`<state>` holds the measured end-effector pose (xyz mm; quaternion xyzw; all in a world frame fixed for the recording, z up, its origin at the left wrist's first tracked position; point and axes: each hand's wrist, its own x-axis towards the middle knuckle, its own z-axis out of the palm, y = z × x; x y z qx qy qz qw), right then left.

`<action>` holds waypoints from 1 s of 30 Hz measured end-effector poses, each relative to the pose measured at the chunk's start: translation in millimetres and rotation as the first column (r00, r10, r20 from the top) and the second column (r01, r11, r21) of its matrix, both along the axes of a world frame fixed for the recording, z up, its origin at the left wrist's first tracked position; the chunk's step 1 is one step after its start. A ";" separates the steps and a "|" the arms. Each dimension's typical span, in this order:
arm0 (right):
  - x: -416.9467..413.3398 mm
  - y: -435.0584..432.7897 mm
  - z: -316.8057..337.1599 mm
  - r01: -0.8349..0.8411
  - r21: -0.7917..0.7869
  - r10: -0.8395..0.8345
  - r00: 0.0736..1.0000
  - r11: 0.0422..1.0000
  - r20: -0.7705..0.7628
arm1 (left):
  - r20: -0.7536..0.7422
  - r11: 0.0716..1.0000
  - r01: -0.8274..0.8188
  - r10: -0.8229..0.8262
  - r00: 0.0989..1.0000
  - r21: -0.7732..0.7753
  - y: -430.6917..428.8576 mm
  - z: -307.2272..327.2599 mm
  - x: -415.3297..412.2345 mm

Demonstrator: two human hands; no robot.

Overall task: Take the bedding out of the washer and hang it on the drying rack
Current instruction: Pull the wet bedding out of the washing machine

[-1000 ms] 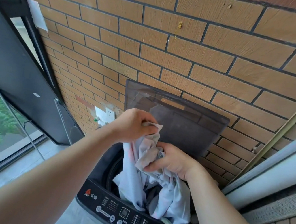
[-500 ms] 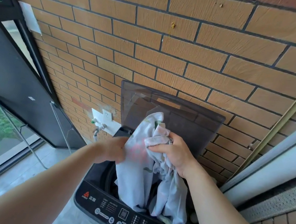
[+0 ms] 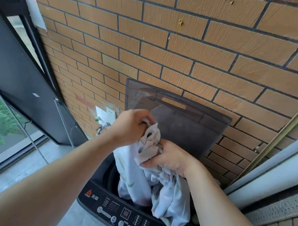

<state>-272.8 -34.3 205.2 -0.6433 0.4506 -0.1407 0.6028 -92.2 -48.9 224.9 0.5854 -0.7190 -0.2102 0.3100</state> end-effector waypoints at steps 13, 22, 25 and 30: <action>-10.0 -1.5 -13.1 0.332 0.054 -0.336 0.933 0.942 0.130 | 0.029 0.619 0.165 -0.291 0.956 0.768 3.9 -50.9 29.9; -9.5 -0.8 -15.9 0.360 0.089 -0.370 0.915 0.929 0.161 | -0.187 0.561 0.107 0.086 0.979 0.821 7.0 -111.4 24.2; -10.3 -1.1 -13.3 0.385 0.108 -0.398 0.904 0.917 0.159 | -0.418 0.526 0.179 0.381 0.825 0.832 10.7 -118.5 20.9; -13.9 -1.4 -16.3 0.401 0.112 -0.414 0.898 0.909 0.150 | -0.538 0.704 0.076 0.464 0.703 0.706 2.4 -90.1 16.9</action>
